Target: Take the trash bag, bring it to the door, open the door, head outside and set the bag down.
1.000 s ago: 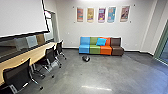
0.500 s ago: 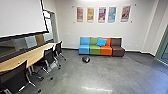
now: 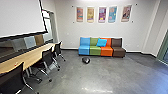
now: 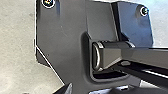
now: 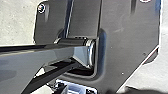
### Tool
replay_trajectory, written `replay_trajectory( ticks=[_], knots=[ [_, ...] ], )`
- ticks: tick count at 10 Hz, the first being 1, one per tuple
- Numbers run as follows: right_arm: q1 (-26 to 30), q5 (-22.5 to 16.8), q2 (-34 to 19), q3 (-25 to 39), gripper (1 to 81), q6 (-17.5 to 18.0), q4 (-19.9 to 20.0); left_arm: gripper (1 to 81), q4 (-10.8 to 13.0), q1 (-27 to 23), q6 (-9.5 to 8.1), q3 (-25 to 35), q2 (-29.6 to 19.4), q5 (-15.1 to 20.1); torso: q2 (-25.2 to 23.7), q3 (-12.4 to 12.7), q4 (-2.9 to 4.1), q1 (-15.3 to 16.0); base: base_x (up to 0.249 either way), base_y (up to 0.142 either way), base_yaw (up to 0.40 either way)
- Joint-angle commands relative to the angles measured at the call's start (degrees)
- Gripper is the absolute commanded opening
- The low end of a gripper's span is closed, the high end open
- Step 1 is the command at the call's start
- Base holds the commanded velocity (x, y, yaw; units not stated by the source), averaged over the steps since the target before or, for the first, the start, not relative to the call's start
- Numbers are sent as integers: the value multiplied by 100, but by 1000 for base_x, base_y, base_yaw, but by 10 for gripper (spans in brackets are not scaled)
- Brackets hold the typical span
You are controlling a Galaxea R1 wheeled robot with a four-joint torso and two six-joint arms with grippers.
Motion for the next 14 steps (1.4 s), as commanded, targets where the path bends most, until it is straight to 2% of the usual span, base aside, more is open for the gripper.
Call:
replay_trajectory(
  ticks=[1,3,14],
  knots=[
    [202,-398,62,97,811,-78,-61,811,64,-234,11,17,-32,390,0,0,0,0,154,0,0],
    [229,-407,167,70,811,-70,-88,811,47,-225,11,17,-59,390,0,0,0,0,154,0,0],
    [202,-407,9,35,811,-78,-105,811,-15,-120,-42,17,3,329,0,2,0,0,177,0,0]
  ],
)
